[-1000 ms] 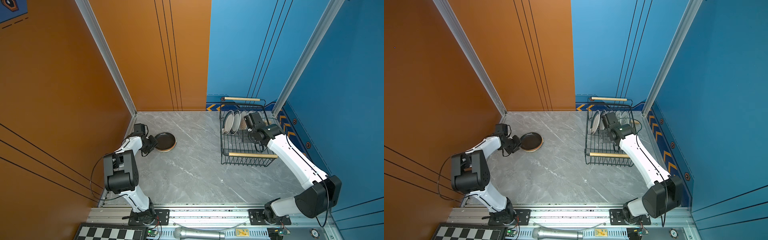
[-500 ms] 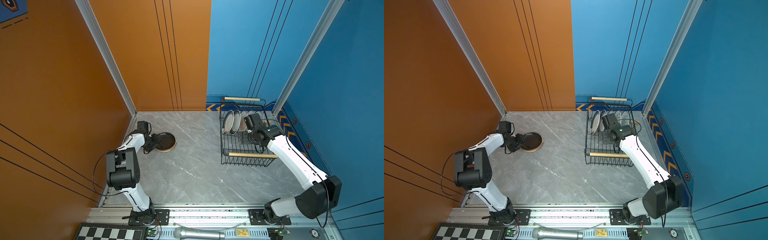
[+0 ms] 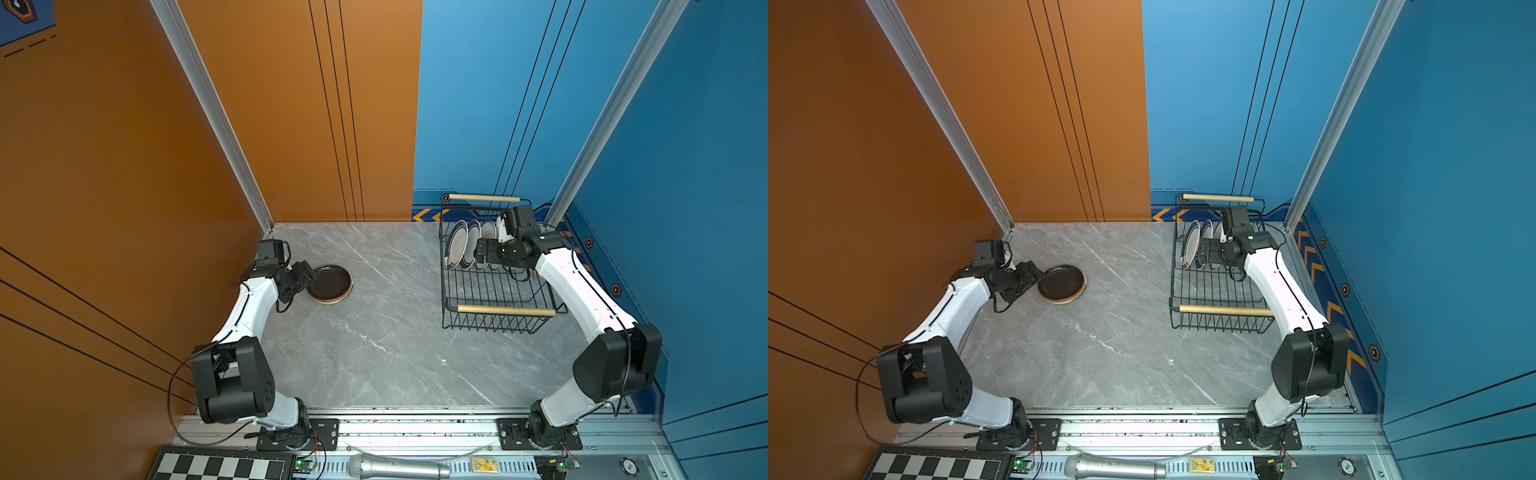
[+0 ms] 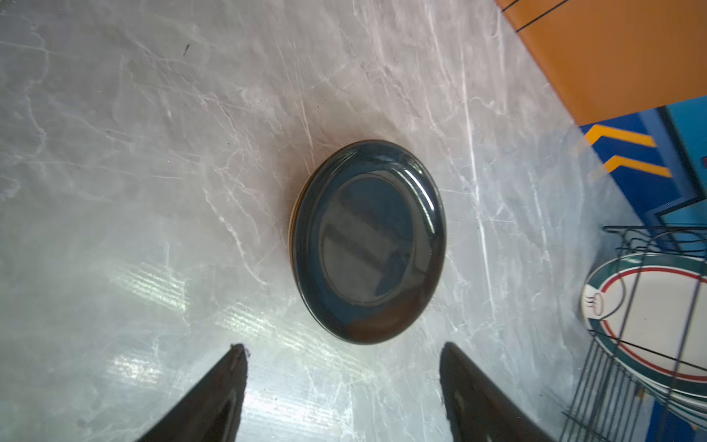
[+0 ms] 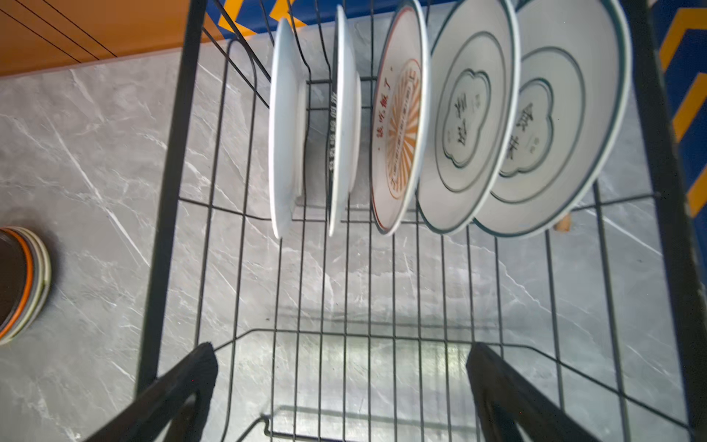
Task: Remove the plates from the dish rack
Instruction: 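Release the dark plate with the left gripper while the right gripper nears the rack, then lower the right gripper into the rack and grasp the nearest green-rimmed plate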
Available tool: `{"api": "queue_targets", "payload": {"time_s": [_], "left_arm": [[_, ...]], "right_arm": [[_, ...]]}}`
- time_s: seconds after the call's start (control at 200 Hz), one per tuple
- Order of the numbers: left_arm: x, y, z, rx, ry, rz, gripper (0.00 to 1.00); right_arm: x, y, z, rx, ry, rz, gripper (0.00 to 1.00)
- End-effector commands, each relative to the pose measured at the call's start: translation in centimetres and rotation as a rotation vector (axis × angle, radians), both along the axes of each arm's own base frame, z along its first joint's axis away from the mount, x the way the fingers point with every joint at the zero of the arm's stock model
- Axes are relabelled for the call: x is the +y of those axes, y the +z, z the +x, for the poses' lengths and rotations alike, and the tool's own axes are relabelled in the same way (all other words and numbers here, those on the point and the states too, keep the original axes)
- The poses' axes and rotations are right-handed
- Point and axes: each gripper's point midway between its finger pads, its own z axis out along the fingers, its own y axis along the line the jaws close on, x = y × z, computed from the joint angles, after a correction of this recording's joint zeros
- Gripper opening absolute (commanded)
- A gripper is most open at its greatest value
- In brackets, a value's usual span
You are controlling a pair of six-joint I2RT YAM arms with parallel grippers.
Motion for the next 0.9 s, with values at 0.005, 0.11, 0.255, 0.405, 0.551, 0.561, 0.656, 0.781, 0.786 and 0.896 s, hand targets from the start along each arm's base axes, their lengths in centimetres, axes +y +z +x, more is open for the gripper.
{"api": "queue_targets", "payload": {"time_s": [0.005,0.11,0.255,0.405,0.551,0.561,0.656,0.781,0.786,0.896], "left_arm": [[-0.8,1.4,-1.3,-0.031,-0.029,-0.021,0.83],[-1.0,2.1,-2.0,-0.058,-0.004,-0.044,0.93],[-1.9,2.1,-2.5,-0.128,0.016,-0.103,0.98],[-2.1,2.2,-2.8,-0.141,0.010,-0.107,0.98],[-2.5,2.1,-3.0,-0.138,0.010,-0.130,0.98],[-2.5,2.1,-3.0,-0.138,0.012,-0.132,0.98],[-2.8,2.0,-3.1,-0.135,0.010,-0.148,0.98],[-2.8,1.7,-3.1,-0.140,0.005,-0.147,0.98],[-2.8,1.7,-3.1,-0.140,0.006,-0.146,0.98],[-2.8,1.4,-3.2,-0.131,0.008,-0.149,0.98]], "right_arm": [[2.1,1.6,3.0,-0.070,0.028,0.092,1.00],[3.4,1.1,5.0,-0.065,0.034,0.111,0.92],[5.0,0.9,7.1,-0.080,0.039,0.086,0.84],[6.0,0.5,7.8,-0.086,0.031,0.055,0.77],[6.0,-0.3,8.4,-0.085,0.009,0.022,0.70],[6.0,-0.3,8.4,-0.085,0.009,0.022,0.70],[5.8,-1.1,9.0,-0.081,-0.006,0.006,0.66],[5.7,-2.1,9.7,-0.074,-0.018,-0.014,0.62],[5.7,-2.1,9.7,-0.074,-0.019,-0.014,0.62],[5.6,-2.4,10.1,-0.077,-0.032,-0.037,0.60]]}}
